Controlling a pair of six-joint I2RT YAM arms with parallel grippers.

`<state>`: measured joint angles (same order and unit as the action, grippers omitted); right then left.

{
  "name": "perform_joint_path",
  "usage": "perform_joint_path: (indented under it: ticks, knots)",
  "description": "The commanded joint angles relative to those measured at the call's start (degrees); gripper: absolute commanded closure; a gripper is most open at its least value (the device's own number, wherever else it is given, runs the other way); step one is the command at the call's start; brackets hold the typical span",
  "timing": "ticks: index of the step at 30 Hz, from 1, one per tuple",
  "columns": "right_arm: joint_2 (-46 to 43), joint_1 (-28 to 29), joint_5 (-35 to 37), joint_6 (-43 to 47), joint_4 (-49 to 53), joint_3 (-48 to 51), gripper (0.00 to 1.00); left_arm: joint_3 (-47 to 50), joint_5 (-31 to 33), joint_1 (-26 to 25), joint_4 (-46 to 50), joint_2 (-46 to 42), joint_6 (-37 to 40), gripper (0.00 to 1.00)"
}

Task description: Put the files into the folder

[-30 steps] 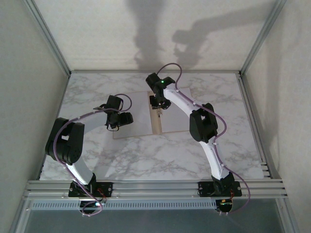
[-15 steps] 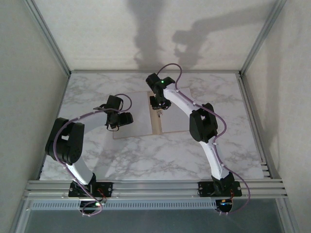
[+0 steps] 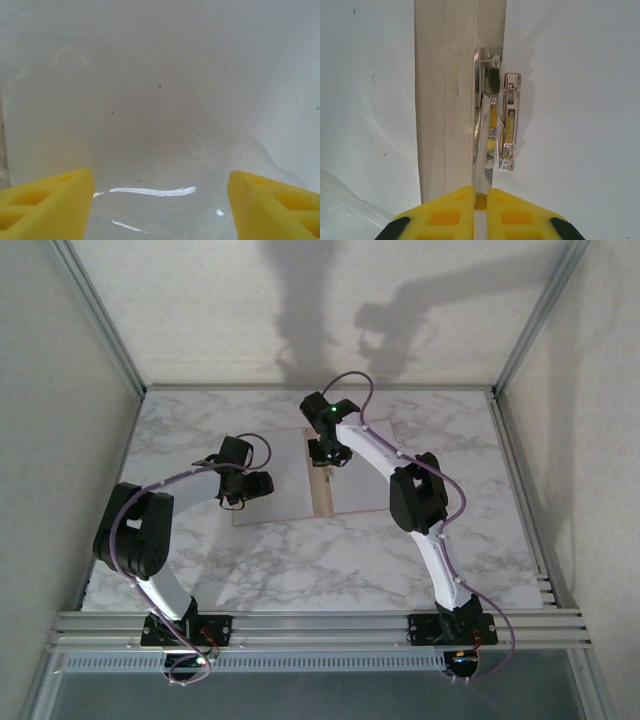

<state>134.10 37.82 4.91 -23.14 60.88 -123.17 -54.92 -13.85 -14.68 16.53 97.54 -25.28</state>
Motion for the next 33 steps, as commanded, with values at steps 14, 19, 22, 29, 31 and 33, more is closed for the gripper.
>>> perform_joint_path:
  ticks: [14, 19, 22, 29, 31, 33]
  knots:
    - [-0.95, 2.32, 5.72, 3.07, 1.44, 3.21, 0.91, 1.57, -0.11, 0.79, 0.42, -1.41, 0.58, 0.29]
    - [-0.71, 3.02, 8.27, 4.06, 2.15, 3.06, 0.91, 1.48, -0.03, 1.01, 0.72, -1.38, 0.68, 0.29]
    - [-0.34, 3.22, 8.7, 4.57, 2.22, 2.98, 0.92, 1.48, -0.04, 1.05, 0.81, -1.05, 0.73, 0.29]
    - [1.37, 3.48, 10.09, 4.79, 3.77, 1.71, 0.94, 1.44, -0.13, 1.18, 0.88, -0.5, 0.72, 0.29]
    - [1.58, 3.64, 10.38, 4.99, 3.89, 1.66, 0.94, 1.51, -0.24, 1.32, 0.9, -0.41, 0.69, 0.29]
    - [1.73, 3.74, 10.45, 5.08, 3.89, 1.71, 0.94, 1.48, -0.39, 1.28, 0.98, -0.25, 0.72, 0.29]
